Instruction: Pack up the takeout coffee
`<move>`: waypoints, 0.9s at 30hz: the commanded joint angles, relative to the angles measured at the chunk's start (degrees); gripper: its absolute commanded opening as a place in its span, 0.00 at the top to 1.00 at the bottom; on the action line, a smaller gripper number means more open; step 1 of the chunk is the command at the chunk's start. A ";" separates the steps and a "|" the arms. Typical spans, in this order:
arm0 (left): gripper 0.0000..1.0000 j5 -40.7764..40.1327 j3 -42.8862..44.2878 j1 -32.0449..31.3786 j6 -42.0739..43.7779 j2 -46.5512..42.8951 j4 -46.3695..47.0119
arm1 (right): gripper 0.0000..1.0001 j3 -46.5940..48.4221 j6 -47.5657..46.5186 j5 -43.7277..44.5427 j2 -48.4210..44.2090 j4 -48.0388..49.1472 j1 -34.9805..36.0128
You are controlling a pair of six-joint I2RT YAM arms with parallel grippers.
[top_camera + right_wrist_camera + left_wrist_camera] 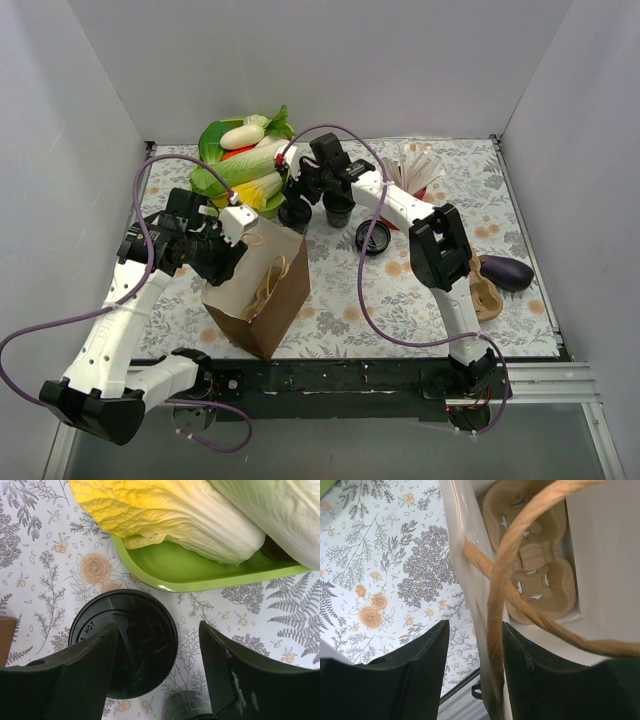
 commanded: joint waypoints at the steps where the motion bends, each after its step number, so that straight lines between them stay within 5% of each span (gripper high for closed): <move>1: 0.55 0.14 2.22 0.40 -0.14 0.20 1.18 | 0.31 1.05 -0.65 -2.13 -0.12 -1.54 -0.80; 6: 0.55 -0.22 1.87 0.40 0.21 0.20 1.88 | 0.44 -3.87 -3.02 -6.70 -3.55 -5.50 -1.06; 15: 0.55 0.40 0.11 0.40 0.65 -0.42 3.11 | 0.47 -11.69 -6.27 -8.19 -10.92 -11.81 -1.59; 27: 0.55 2.42 -0.95 0.40 1.27 -0.94 4.34 | 0.52 -21.01 -23.49 -12.51 -20.59 -24.66 -1.76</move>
